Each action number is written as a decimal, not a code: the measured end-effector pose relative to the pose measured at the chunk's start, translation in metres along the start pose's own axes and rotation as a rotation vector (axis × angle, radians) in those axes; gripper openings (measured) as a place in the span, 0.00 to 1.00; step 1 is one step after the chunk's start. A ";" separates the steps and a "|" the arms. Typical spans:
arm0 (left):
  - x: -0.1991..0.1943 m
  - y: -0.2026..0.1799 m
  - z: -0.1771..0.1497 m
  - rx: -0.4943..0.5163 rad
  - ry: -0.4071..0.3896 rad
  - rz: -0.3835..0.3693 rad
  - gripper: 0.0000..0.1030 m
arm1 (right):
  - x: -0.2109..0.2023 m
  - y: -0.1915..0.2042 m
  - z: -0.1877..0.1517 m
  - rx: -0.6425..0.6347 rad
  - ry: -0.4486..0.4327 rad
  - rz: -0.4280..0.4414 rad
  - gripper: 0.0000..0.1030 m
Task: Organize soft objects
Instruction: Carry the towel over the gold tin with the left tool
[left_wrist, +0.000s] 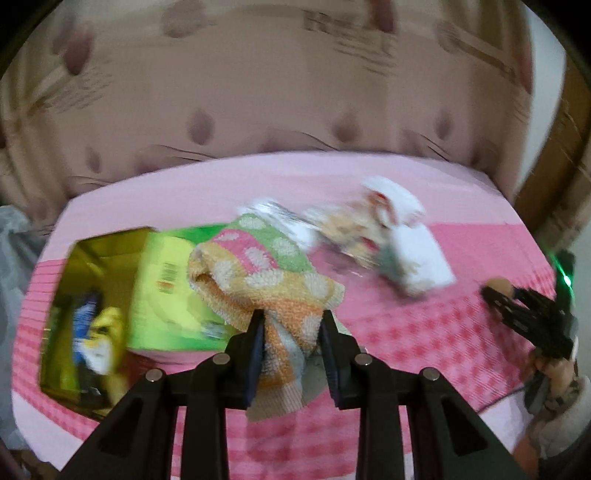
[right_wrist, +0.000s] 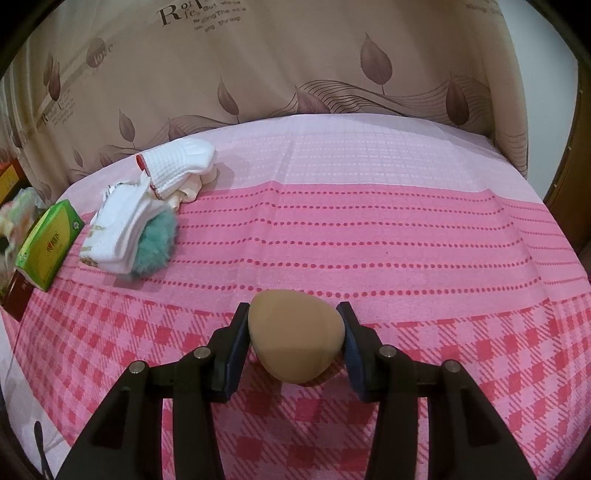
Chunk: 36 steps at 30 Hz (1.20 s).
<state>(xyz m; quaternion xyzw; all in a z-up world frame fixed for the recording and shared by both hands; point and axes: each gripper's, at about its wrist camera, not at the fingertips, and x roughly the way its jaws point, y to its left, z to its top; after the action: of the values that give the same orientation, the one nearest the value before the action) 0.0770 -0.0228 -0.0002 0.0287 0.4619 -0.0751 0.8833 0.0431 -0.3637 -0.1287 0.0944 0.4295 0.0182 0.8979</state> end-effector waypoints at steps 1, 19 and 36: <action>-0.001 0.010 0.003 -0.012 -0.006 0.019 0.28 | 0.000 0.001 0.000 -0.004 0.001 -0.004 0.42; 0.050 0.194 0.022 -0.171 0.063 0.257 0.28 | 0.003 0.009 -0.001 -0.044 0.011 -0.052 0.43; 0.108 0.222 0.021 -0.175 0.150 0.291 0.33 | 0.003 0.017 -0.001 -0.074 0.018 -0.087 0.43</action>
<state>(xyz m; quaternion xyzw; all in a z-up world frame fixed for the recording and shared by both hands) 0.1903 0.1828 -0.0804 0.0236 0.5223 0.0961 0.8470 0.0457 -0.3470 -0.1287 0.0422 0.4401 -0.0042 0.8969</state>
